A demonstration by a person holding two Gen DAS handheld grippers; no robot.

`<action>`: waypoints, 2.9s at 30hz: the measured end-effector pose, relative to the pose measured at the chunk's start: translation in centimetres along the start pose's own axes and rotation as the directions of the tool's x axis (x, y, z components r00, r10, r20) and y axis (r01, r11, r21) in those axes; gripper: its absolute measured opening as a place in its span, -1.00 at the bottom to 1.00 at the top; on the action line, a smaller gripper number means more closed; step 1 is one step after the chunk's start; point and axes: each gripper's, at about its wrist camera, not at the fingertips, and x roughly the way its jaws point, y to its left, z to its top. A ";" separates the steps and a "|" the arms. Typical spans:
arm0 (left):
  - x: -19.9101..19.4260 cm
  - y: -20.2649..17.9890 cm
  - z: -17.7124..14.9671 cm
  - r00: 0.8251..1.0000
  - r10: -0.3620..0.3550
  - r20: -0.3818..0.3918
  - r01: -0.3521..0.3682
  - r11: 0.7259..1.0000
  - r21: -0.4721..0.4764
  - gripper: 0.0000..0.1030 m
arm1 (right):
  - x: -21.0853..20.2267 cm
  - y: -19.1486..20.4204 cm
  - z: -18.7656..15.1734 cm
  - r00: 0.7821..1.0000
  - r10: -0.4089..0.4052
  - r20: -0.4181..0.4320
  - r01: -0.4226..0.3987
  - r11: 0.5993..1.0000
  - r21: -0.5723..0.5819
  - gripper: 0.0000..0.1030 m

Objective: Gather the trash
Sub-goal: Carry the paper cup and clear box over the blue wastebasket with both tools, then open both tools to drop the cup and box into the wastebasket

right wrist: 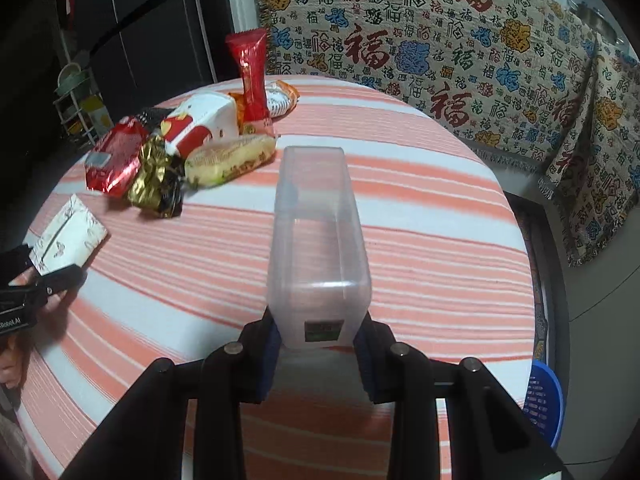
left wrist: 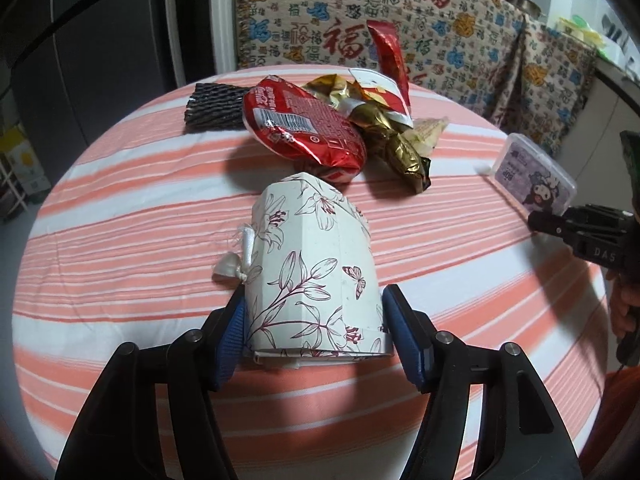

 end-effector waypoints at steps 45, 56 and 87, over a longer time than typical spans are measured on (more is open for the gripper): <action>-0.7 -32.5 4.0 0.876 -0.476 -0.078 0.481 0.845 0.233 0.02 | -13.9 -23.2 -11.1 0.966 -0.258 0.014 0.232 0.891 0.390 -0.38; 3.9 -42.1 2.6 0.862 -0.482 -0.153 0.505 0.799 0.327 0.02 | -14.0 -29.6 -14.1 0.960 -0.277 -0.033 0.258 0.838 0.480 -0.38; 6.6 -43.0 1.7 0.893 -0.432 -0.123 0.445 0.815 0.372 0.68 | -12.9 -34.1 -15.9 0.972 -0.234 0.012 0.185 0.800 0.571 0.15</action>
